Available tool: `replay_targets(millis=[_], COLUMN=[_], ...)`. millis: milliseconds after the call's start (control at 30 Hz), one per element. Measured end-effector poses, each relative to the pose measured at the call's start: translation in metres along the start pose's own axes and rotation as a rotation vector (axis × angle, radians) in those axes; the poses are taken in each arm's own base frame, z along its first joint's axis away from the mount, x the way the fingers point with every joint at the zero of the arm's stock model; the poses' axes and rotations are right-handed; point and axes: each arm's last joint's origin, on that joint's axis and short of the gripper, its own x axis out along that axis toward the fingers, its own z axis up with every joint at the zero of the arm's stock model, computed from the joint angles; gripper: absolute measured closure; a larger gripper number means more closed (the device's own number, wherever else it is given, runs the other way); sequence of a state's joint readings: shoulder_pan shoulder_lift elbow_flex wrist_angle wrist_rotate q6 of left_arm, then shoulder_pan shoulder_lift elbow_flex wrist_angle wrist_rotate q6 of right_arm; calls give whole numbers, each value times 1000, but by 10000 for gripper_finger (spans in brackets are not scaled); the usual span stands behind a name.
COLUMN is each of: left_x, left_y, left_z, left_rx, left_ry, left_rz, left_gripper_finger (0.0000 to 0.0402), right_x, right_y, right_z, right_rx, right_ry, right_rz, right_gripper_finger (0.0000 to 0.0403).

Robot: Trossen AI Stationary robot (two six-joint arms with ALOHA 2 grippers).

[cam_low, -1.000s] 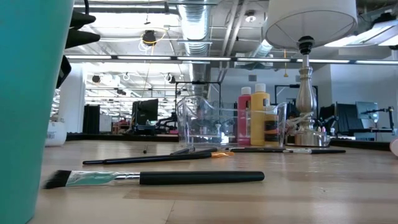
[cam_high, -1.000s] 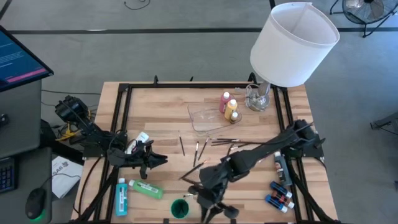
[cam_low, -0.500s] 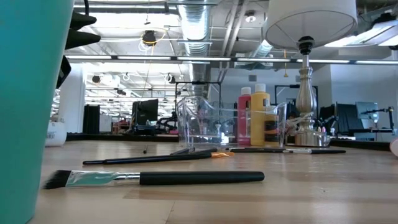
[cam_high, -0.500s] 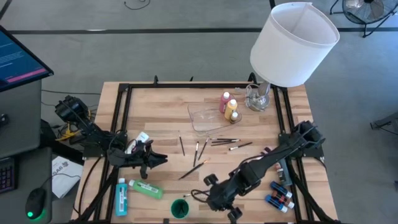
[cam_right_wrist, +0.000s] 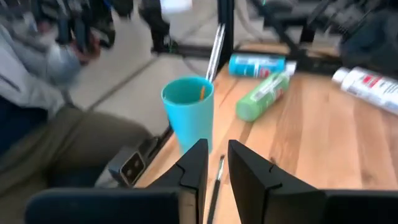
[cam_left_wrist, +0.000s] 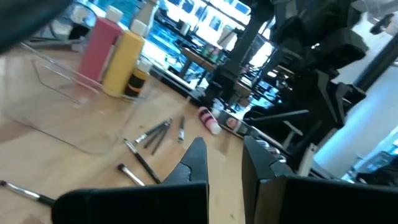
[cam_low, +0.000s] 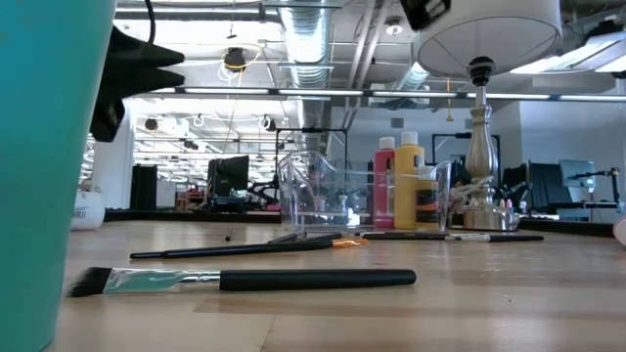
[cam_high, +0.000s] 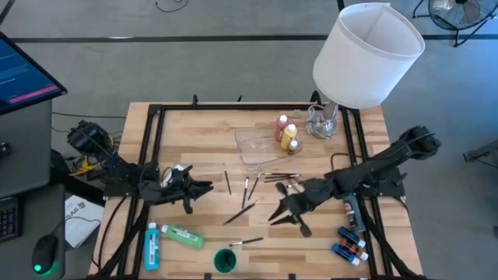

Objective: Pick & Place Paint Supplies
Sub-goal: Put the gold paintbrush into the green cup

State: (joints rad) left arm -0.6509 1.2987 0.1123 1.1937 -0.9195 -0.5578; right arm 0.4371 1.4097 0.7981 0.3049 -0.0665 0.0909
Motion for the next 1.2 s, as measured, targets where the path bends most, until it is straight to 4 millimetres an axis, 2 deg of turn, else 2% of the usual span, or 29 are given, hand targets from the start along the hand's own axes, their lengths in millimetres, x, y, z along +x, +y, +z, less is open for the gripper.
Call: replay_targets(millis=[133,300,533,833,1000,1200], left_x=[9,21,35,42,43,44], left_y=[8,18,30,40,43,45], left_z=[5,14,22,27,28,27], left_rx=[21,12,43,176,219,225], left_ry=[-36,-72,-12,-27,-26,-4], left_rz=[56,81,-30,9,32,18], left_gripper_finger=[400,400,400,400,400,400], right_x=[-14,-14,-1,16,19,16], right_y=[-5,-9,-8,-23,-33,-46], right_z=[-11,-18,-32,-59,-68,-70], right_rx=[3,11,64,91,109,129], right_ry=[-85,-58,18,135,195,211], right_rz=[-6,-19,-4,-53,-89,-128], right_gripper_finger=[346,346,346,346,346,346])
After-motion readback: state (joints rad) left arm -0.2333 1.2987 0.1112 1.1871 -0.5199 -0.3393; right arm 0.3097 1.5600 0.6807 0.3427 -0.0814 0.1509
